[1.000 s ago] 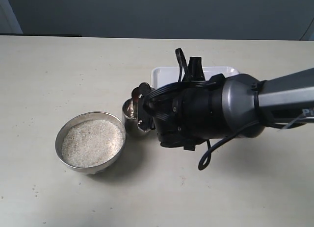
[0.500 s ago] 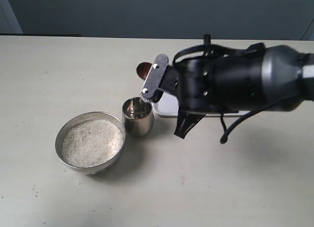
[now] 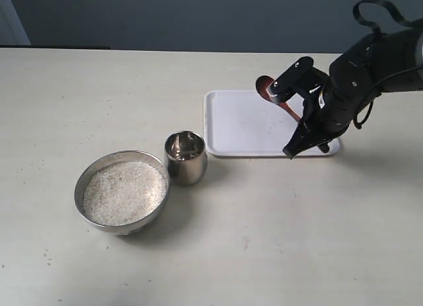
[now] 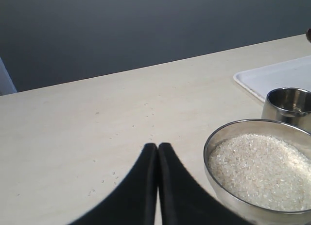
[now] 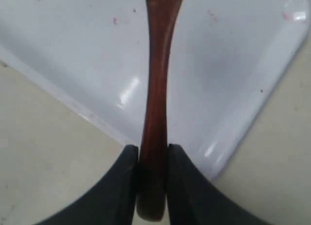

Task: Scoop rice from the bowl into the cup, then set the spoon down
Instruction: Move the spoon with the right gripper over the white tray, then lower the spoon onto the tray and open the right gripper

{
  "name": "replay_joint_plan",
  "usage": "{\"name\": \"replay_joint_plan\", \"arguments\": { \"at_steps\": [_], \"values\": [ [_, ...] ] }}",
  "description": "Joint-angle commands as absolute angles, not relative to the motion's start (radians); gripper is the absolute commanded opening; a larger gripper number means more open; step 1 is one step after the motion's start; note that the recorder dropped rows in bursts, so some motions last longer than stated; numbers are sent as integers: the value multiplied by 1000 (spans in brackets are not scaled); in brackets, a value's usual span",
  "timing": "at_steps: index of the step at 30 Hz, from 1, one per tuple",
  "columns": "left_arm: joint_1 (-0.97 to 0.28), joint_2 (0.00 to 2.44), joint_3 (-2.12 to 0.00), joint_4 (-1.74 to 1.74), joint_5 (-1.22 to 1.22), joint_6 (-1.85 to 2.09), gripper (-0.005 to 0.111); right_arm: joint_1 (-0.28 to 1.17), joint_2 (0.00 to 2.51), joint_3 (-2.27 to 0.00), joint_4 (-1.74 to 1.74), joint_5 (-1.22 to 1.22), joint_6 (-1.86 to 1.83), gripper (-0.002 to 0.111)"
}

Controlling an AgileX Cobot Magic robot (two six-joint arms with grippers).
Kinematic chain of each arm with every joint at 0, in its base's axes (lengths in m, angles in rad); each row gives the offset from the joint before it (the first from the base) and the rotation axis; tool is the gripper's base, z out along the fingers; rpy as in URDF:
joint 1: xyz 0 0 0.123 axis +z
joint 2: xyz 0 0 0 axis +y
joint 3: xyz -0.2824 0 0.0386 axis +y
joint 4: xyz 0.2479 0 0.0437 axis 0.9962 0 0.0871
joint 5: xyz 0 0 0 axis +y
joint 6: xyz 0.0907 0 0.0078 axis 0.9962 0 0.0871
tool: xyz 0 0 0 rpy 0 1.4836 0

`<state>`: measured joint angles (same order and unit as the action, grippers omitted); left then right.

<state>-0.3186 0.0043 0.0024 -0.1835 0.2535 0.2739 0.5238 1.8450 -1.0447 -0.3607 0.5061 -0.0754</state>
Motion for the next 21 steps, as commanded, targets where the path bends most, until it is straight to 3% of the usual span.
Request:
{"name": "replay_joint_plan", "arguments": {
  "at_steps": [1, 14, 21],
  "values": [
    [-321, 0, 0, -182, 239, 272, 1, 518, 1910, -1042, -384, 419, -83, -1],
    [-321, 0, 0, -182, 239, 272, 1, 518, 1979, -1073, -488, 361, -83, -1],
    [-321, 0, 0, -182, 239, 272, 1, 518, 1981, -1205, -419, 567, -79, -1]
  ]
}}
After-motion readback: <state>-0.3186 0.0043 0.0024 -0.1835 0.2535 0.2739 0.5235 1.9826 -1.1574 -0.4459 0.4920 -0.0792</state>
